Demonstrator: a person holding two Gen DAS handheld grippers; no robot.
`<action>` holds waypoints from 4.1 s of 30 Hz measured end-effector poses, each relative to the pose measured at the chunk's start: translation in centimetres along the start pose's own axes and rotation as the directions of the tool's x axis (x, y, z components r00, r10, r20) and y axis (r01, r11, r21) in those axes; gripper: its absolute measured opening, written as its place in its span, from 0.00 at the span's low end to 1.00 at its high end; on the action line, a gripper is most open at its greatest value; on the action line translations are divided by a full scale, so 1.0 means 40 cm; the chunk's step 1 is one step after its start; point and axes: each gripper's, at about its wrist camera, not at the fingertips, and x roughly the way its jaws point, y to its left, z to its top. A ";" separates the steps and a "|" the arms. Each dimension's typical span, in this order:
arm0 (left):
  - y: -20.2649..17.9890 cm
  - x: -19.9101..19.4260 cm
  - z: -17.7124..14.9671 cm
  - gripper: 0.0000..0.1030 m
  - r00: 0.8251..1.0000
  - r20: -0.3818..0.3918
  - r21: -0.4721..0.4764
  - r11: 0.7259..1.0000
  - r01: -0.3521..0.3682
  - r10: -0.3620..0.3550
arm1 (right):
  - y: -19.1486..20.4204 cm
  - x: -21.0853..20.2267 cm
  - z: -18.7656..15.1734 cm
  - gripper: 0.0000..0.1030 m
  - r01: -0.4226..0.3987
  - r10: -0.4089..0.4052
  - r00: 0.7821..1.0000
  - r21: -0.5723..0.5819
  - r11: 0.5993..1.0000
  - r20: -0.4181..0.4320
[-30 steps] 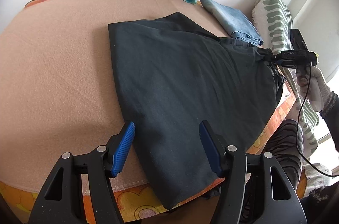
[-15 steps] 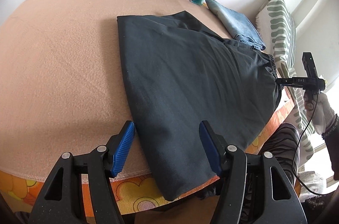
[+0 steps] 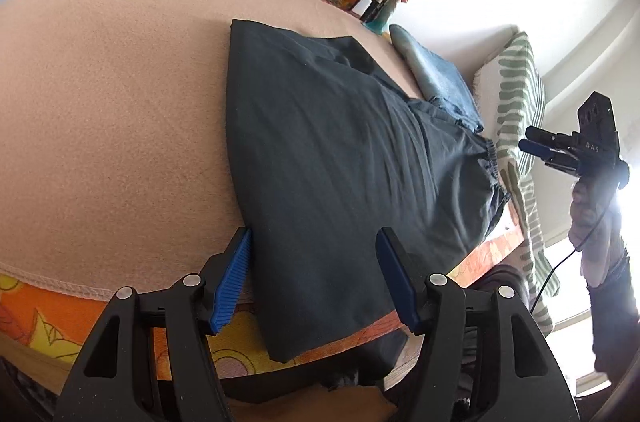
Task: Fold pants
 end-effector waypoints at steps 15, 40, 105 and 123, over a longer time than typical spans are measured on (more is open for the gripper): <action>0.019 -0.020 -0.024 0.58 0.993 0.101 -0.066 0.996 0.066 -0.059 | 0.453 0.308 0.076 0.55 -0.160 0.127 0.980 -0.224 0.961 -0.154; -0.041 -0.027 -0.035 0.58 0.980 0.139 0.051 0.990 0.134 -0.140 | 0.726 0.710 0.088 0.41 0.070 -0.266 0.888 -0.461 0.885 -0.375; -0.705 0.397 0.137 0.11 0.830 -0.305 0.385 0.737 0.556 -0.466 | -0.257 0.011 0.142 0.04 -0.042 0.033 0.998 0.184 0.982 0.054; -0.806 0.496 0.089 0.09 0.837 -0.388 0.402 0.747 0.530 -0.385 | -0.481 0.151 0.110 0.03 0.051 -0.042 0.998 0.272 0.961 -0.038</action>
